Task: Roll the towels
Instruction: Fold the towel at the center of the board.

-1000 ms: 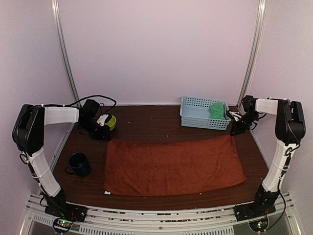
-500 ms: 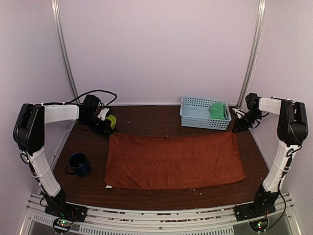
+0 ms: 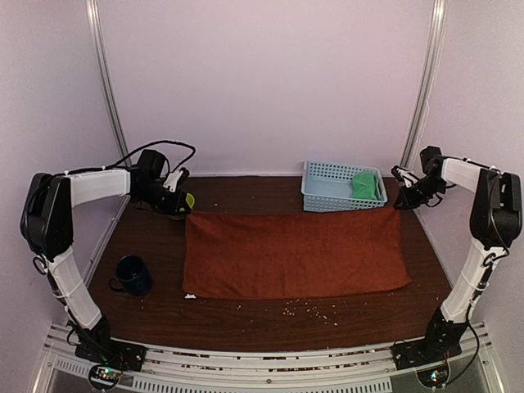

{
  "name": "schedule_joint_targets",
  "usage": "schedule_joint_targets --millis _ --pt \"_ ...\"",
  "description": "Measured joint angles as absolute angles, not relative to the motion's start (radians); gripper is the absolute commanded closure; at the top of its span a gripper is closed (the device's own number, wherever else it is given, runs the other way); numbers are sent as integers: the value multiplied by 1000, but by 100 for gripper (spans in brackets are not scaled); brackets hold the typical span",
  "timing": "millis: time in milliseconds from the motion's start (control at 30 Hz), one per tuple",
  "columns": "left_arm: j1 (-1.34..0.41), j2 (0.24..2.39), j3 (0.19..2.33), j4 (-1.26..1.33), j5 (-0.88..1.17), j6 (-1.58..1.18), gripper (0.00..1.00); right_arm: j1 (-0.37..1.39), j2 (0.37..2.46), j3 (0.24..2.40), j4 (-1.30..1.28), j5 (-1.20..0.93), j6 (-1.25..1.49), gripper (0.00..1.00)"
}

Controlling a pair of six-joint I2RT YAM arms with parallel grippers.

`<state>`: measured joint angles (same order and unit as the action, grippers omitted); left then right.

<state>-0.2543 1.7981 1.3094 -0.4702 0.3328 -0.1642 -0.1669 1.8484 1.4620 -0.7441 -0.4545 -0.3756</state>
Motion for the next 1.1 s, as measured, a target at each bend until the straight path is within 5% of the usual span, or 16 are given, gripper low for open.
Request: schedule_joint_targets --millis 1100 --pt "-254 1559 958 -669 492 -157 100 -227 1477 1044 -831 -474 -727 100"
